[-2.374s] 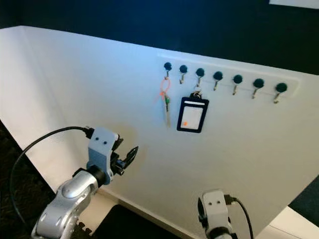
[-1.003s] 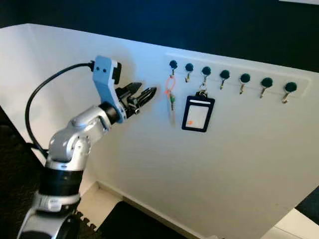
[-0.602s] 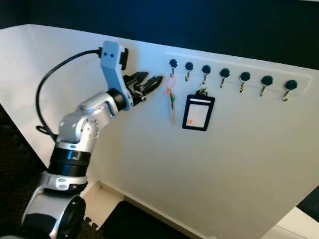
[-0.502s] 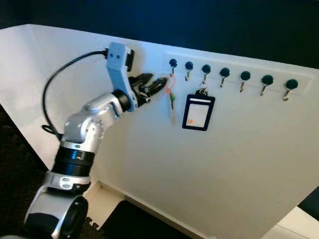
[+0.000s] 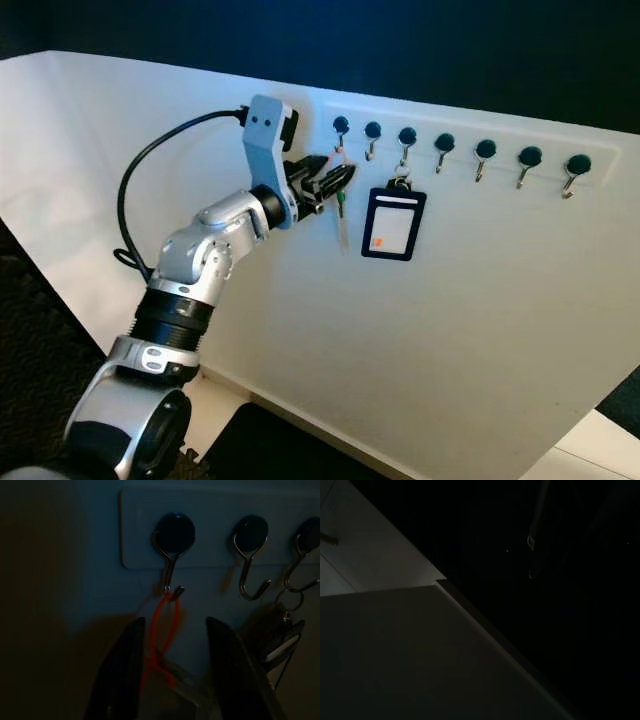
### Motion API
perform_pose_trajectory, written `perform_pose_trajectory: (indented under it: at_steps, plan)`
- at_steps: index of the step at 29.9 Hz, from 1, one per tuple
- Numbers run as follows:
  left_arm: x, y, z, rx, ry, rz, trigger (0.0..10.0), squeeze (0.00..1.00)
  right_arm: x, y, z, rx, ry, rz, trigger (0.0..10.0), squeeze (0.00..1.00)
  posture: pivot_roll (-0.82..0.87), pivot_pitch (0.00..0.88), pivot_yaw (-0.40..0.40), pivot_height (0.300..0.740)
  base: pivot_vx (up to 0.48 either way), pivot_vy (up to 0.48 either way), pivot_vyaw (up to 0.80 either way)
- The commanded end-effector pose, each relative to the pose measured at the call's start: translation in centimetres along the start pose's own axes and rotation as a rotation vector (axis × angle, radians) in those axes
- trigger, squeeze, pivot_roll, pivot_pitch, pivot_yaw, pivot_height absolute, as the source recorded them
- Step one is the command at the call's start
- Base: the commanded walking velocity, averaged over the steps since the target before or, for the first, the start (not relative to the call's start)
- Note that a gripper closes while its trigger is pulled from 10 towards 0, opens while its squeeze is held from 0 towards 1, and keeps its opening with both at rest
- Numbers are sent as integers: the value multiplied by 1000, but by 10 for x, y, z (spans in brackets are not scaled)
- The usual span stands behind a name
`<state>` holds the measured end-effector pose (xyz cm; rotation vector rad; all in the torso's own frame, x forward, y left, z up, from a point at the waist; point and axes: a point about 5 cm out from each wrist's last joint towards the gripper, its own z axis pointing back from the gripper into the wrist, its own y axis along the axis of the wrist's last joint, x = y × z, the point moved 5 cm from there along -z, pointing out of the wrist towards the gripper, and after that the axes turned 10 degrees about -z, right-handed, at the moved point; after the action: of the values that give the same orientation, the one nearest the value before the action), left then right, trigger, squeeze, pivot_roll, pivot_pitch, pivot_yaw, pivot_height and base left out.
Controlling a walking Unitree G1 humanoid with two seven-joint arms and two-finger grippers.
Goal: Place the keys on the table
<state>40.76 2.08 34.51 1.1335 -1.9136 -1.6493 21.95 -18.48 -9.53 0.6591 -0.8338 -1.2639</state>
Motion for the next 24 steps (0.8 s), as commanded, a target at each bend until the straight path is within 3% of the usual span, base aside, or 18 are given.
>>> perform_pose_trajectory:
  at_steps: [1,2,6,7,15,19,24]
  plan:
    - [-1,8,-2,19,2,-20,3882,0,0,8,2,62,-2,-40,10000,0,94,157,66,740,0,0,0]
    - [-3,8,-1,19,5,-21,3882,0,1,17,1,107,-1,-54,10000,0,96,157,66,740,0,0,0]
    - [-7,5,2,17,11,-27,4627,0,0,85,2,400,38,-81,10000,0,86,159,65,740,0,0,0]
    - [-8,3,2,11,16,-26,4588,0,-1,113,7,503,57,-81,10000,0,82,159,64,740,0,0,0]
    - [-5,4,0,18,7,-22,3922,0,-6,166,22,691,96,-65,10000,0,73,156,68,740,0,0,0]
    - [-5,3,0,17,4,-25,3412,0,-26,209,48,832,213,-94,10000,0,76,154,73,740,0,0,0]
    - [-4,4,0,17,-1,-28,3490,0,-38,236,67,908,296,-103,10000,0,78,150,73,740,0,0,0]
